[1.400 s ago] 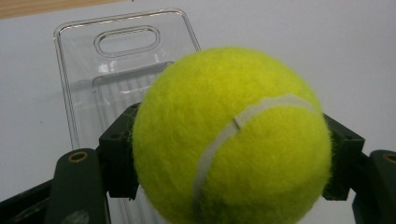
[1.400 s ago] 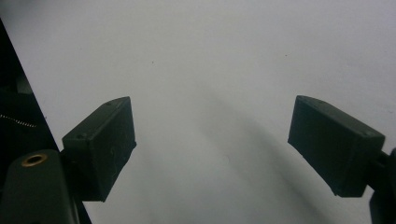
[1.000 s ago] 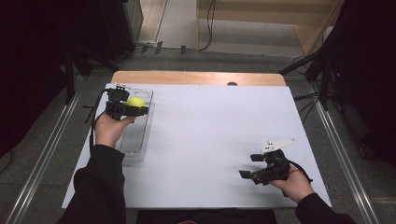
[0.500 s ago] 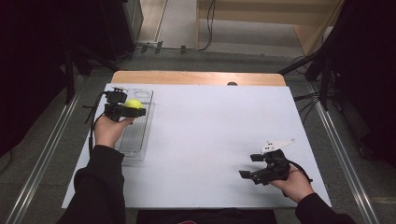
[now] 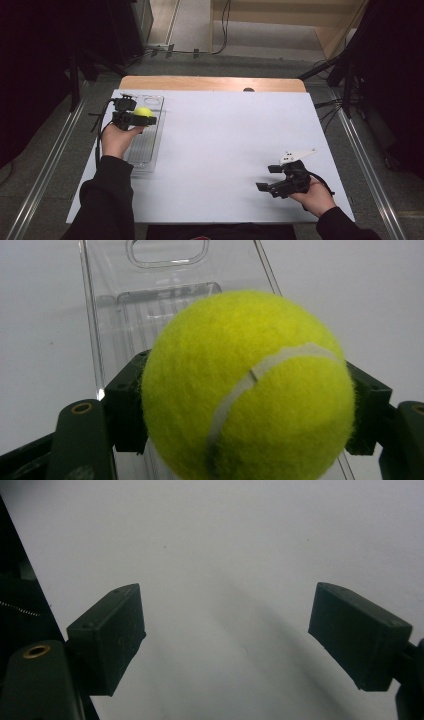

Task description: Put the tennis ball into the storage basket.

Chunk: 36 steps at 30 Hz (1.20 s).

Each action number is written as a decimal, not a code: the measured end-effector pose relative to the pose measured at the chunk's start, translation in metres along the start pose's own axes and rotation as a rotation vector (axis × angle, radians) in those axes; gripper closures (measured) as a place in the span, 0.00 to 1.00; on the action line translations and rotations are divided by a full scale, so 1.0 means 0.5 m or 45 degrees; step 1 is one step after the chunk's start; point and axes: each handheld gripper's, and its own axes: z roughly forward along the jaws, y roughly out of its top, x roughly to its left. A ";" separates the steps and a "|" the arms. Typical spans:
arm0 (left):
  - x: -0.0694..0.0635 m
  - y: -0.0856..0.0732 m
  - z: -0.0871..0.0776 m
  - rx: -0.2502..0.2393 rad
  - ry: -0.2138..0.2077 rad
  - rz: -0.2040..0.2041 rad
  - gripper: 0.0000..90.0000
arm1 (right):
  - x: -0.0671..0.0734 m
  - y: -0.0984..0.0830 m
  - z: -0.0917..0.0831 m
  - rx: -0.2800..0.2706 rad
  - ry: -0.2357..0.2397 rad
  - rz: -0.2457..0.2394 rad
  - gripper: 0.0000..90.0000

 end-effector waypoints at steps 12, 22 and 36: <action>-0.004 0.006 -0.018 -0.054 -0.047 0.004 0.24 | 0.000 0.000 0.000 -0.001 0.002 -0.002 0.14; -0.012 0.016 -0.043 -0.061 -0.095 0.011 0.23 | 0.000 0.000 0.000 0.000 0.002 -0.001 0.14; -0.048 0.031 -0.073 -0.064 -0.260 0.064 0.23 | 0.000 0.000 -0.001 0.000 0.001 0.002 0.14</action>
